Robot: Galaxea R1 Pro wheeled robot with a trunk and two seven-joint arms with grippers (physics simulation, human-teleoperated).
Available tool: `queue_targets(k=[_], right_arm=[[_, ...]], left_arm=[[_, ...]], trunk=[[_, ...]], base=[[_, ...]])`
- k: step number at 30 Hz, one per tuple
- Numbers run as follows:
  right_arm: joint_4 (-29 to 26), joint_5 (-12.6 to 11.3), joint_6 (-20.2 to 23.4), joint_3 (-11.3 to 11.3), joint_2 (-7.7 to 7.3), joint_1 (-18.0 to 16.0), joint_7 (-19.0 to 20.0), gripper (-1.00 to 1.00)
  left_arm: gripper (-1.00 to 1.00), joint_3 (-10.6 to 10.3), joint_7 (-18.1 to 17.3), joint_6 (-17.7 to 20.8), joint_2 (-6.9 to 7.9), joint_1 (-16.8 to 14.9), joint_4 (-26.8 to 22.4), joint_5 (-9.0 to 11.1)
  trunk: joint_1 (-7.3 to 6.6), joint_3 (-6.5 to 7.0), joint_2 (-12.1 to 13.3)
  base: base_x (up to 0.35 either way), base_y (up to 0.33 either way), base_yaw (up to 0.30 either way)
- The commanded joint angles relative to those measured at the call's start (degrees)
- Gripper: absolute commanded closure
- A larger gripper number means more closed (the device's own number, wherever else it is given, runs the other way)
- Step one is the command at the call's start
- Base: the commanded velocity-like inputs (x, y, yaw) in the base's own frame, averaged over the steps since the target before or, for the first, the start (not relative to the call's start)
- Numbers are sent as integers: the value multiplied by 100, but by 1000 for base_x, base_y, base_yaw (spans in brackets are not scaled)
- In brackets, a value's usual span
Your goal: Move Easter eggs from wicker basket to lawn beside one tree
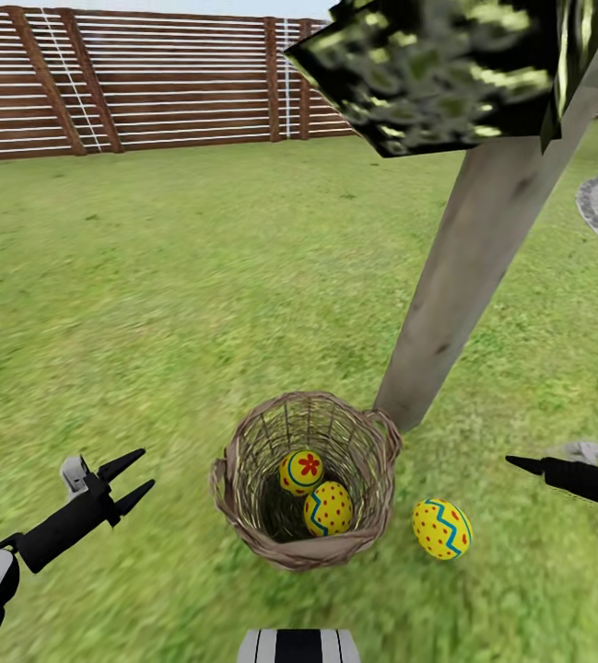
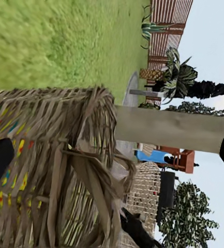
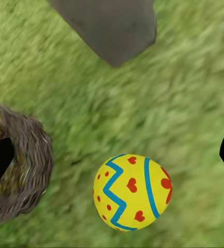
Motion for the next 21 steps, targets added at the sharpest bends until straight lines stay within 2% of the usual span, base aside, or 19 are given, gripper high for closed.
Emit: queue_targets(k=[1, 3, 4, 11, 16, 17, 19, 21], right_arm=[[-6, 39, 44, -167, -16, 0, 289, -100], [-7, 47, 45, -315, -31, 24, 811, -100], [-7, 51, 45, -342, -34, 35, 951, -100], [-15, 48, 48, -379, -76, 55, 1114, -100], [-16, 38, 54, -387, -118, 55, 1505, -100], [-15, 38, 66, -386, -117, 55, 1728, -100], [-14, 99, 407, -376, -104, 55, 2156, -100], [-172, 173, 692, -346, -75, 57, 2298, -100]], left_arm=[[-100, 7, -25, 28, -1, -4, 3, -17], [-100, 7, -22, 24, -1, -4, 5, -14], [-100, 7, -23, 21, -1, -4, 4, -12], [-100, 7, -25, 13, -8, -4, 3, -11], [-100, 7, -25, 10, -13, -4, 10, -11], [-100, 7, -25, 10, -16, -4, 11, -11], [-100, 7, -25, 10, -18, -4, 10, -11], [-100, 7, -25, 10, -18, -4, 8, -11]], trunk=[[-3, 19, 0], [-8, 63, 3], [-11, 85, 4], [-29, 240, 13], [-37, 307, 17], [-37, 307, 17], [-37, 307, 17], [-37, 307, 17]], base=[[0, 0, 0], [0, 0, 0], [0, 0, 0], [0, 0, 0], [0, 0, 0], [0, 0, 0], [0, 0, 0], [0, 0, 0]])
